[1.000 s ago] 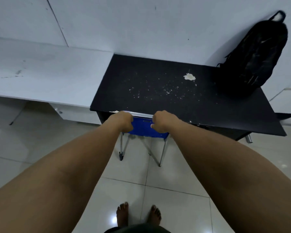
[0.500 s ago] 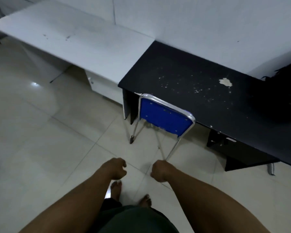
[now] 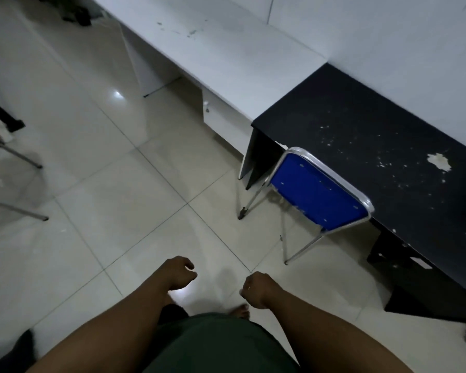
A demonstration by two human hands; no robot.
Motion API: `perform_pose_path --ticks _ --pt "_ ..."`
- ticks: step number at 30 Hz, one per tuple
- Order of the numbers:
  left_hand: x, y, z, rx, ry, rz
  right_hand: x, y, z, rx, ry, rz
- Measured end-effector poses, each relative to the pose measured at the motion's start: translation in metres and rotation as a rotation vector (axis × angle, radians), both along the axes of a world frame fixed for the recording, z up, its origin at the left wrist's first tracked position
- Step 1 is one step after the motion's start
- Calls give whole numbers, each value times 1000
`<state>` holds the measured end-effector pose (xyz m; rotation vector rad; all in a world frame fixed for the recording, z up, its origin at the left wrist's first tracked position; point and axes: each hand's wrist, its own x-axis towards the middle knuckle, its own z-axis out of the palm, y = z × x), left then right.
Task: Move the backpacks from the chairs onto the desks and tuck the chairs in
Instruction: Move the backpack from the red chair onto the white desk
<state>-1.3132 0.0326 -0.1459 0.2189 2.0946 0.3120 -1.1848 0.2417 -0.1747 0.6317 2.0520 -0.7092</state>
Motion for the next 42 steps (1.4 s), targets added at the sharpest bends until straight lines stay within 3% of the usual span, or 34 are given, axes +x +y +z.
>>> perform_pose_path --ticks 7,15,21,32,42 --pt "-49 -48 9 45 25 -31 -58 -49 6 45 -24 -8" --pt "-106 -154 6 -40 58 -13 -128 -151 10 -18 50 34" --pt "-126 -224 2 -85 54 84 -178 -219 9 -67 31 156" --pt "-202 -258 2 -26 -3 258 -279 -234 -12 0 -52 233" --pt "-301 -312 17 40 46 546 -420 -293 10 -45 72 449"
